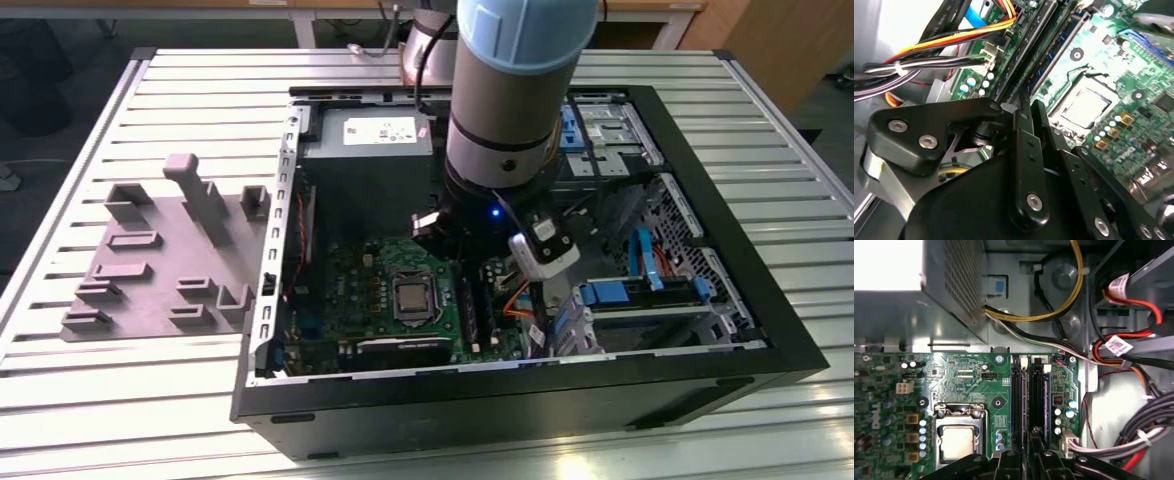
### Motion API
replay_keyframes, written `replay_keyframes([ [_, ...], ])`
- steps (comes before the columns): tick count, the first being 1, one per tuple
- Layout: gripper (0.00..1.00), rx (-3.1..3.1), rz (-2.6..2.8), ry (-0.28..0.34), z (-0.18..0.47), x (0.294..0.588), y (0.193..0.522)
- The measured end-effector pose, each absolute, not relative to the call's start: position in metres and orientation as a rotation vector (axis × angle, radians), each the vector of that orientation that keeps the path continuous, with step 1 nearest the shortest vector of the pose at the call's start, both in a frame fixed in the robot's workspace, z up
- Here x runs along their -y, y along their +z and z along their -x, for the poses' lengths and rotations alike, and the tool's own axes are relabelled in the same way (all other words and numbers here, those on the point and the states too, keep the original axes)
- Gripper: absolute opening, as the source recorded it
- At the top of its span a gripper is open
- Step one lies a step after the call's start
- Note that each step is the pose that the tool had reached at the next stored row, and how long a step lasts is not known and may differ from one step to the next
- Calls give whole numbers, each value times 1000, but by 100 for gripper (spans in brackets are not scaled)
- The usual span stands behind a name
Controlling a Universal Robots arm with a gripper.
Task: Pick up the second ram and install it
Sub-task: 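Insert the second ram into the second slot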
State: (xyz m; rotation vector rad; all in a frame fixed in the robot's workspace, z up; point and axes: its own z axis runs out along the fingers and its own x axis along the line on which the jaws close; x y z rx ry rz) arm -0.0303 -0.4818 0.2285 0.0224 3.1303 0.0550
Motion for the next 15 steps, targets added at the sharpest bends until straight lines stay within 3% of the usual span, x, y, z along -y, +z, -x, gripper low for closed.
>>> replay_keyframes([
  [2, 20, -3130, -22, 56, 30, 482, 230],
  [4, 11, -3130, -22, 56, 30, 482, 230],
  [15, 11, -3130, -22, 56, 30, 482, 228],
])
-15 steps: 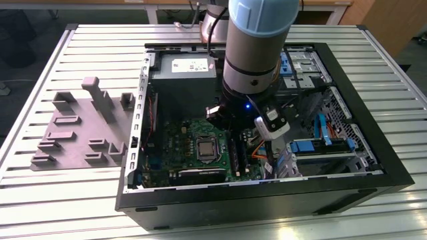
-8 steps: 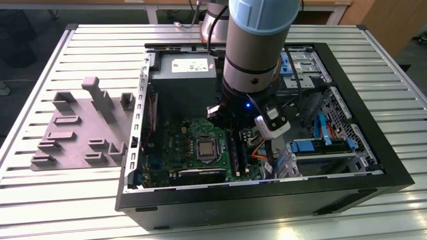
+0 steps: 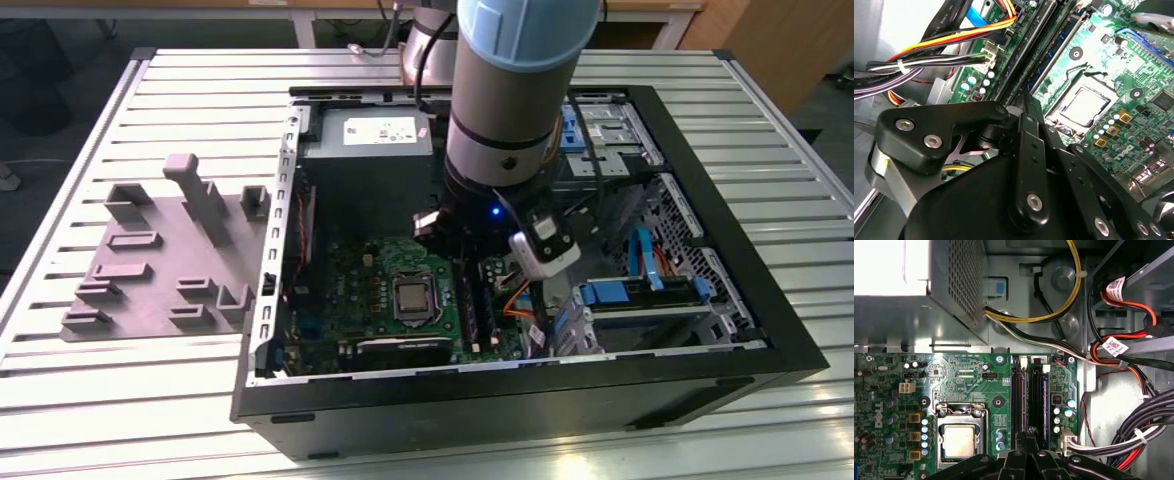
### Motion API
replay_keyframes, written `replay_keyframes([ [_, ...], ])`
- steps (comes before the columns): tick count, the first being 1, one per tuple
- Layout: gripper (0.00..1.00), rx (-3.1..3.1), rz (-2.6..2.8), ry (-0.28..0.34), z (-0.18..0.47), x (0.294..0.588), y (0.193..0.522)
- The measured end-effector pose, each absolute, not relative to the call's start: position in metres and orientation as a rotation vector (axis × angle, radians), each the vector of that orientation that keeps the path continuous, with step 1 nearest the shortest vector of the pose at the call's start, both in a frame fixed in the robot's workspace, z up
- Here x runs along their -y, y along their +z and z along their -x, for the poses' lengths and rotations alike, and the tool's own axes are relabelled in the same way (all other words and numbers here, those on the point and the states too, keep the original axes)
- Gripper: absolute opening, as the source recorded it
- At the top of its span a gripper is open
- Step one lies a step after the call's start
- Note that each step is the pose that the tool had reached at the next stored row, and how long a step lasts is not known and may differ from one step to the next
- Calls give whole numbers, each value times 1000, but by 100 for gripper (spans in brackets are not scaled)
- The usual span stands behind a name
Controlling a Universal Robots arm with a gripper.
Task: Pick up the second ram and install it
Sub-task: 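Insert the second ram into the second slot, then press down the second ram until it locks into place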
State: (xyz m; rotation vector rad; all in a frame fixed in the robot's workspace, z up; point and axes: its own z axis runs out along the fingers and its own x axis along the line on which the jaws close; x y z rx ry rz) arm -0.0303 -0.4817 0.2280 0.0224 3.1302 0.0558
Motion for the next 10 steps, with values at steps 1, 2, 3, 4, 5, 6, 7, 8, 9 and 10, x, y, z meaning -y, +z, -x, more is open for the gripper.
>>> replay_keyframes([
  [1, 11, -3130, -22, 55, 30, 482, 227],
  [2, 11, -3130, -22, 55, 30, 482, 226],
  [3, 11, -3130, -22, 55, 30, 482, 225],
  [4, 11, -3130, -22, 55, 30, 482, 224],
  [5, 11, -3130, -22, 55, 30, 482, 224],
  [6, 11, -3130, -22, 55, 30, 482, 223],
  [7, 11, -3130, -22, 55, 30, 482, 222],
  [8, 11, -3130, -22, 55, 30, 482, 221],
  [9, 11, -3131, -22, 54, 30, 482, 221],
  [10, 11, -3131, -22, 54, 30, 482, 220],
])
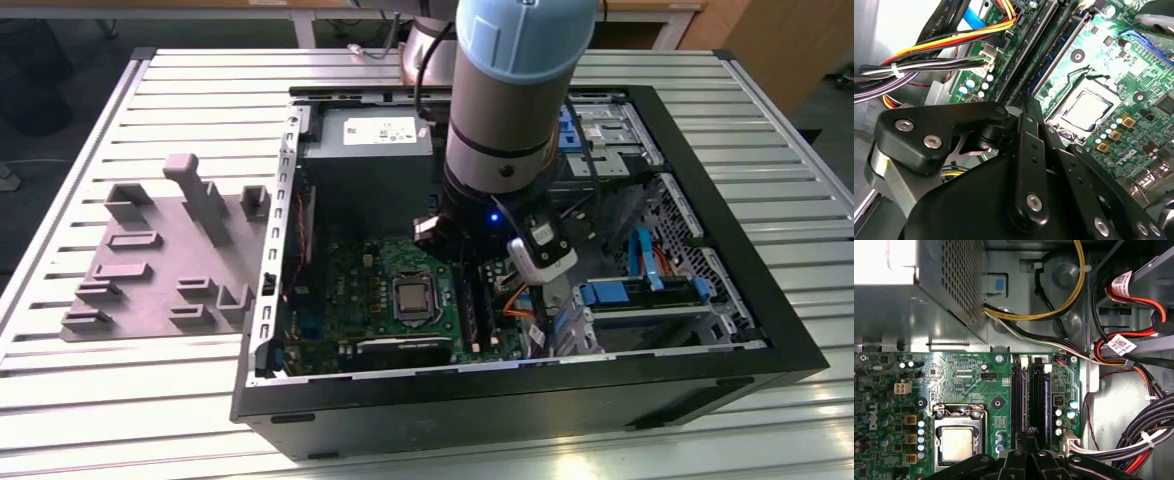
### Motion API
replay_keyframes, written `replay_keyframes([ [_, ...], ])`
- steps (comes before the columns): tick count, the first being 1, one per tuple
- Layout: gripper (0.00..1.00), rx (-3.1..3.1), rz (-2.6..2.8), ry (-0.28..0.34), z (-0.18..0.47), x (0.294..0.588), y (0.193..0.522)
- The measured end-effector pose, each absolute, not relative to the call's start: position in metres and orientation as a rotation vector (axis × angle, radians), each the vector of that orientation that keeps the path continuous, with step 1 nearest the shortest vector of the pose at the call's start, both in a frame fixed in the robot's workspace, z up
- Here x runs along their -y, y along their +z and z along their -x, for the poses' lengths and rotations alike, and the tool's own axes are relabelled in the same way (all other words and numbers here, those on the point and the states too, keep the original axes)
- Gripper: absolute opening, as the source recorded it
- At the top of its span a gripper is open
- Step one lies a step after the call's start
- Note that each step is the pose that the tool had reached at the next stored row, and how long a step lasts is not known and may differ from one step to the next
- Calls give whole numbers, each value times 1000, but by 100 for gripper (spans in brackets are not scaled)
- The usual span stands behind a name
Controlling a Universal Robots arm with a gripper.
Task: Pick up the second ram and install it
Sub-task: 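Press down the second ram until it locks into place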
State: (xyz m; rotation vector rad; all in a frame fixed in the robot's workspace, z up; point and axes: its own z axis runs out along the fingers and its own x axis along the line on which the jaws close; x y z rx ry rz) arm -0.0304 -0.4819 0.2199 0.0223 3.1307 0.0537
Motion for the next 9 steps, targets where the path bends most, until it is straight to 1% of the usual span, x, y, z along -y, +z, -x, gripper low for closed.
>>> replay_keyframes([
  [9, 11, -3131, -22, 59, 30, 482, 218],
])
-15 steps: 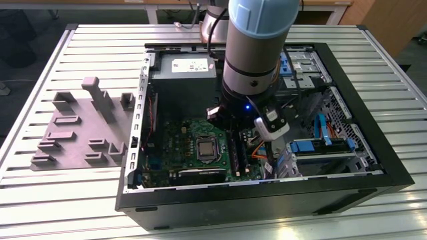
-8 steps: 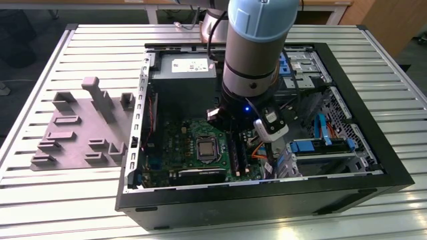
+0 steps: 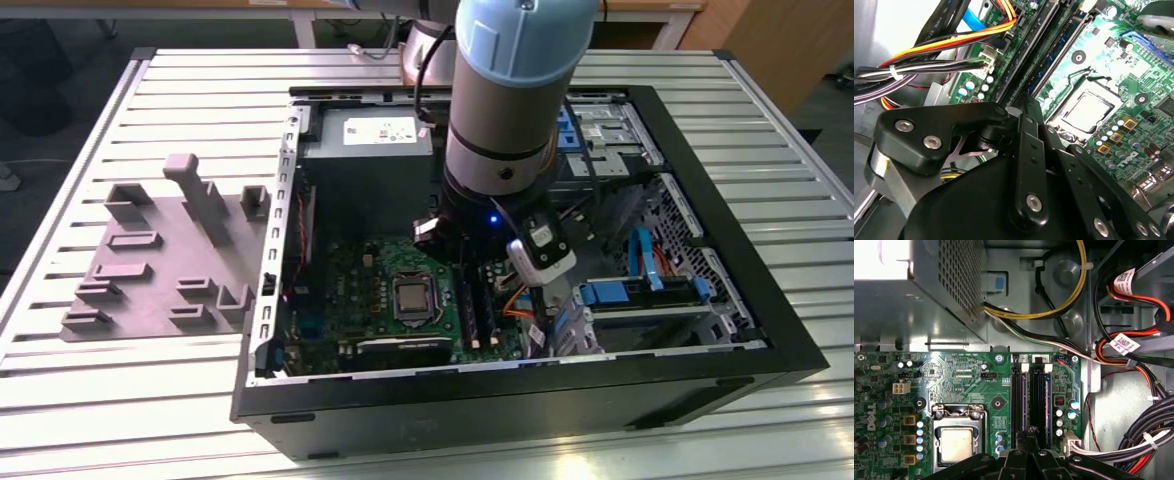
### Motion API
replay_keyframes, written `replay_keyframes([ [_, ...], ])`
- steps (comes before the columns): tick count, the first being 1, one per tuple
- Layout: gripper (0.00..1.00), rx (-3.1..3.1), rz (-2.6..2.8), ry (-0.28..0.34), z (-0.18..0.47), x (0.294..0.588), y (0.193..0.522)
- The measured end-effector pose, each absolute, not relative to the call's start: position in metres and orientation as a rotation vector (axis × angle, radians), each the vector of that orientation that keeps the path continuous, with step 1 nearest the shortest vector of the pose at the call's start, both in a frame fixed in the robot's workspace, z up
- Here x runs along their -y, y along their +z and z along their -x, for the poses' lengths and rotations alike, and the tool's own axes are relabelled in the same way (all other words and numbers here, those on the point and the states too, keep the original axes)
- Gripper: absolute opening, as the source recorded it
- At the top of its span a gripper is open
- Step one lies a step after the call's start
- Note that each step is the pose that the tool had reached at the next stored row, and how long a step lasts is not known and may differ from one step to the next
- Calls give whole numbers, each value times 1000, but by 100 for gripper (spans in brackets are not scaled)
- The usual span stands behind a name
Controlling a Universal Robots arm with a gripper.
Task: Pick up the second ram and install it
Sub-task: 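Press down the second ram until it locks into place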
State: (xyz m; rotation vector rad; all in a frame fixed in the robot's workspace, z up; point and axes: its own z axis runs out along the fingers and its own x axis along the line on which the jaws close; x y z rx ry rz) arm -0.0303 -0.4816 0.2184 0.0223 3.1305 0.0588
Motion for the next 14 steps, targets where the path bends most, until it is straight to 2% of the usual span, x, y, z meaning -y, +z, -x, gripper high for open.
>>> replay_keyframes([
  [6, 11, -3131, -22, 58, 30, 482, 236],
  [14, 11, -3131, -22, 61, 30, 482, 237],
])
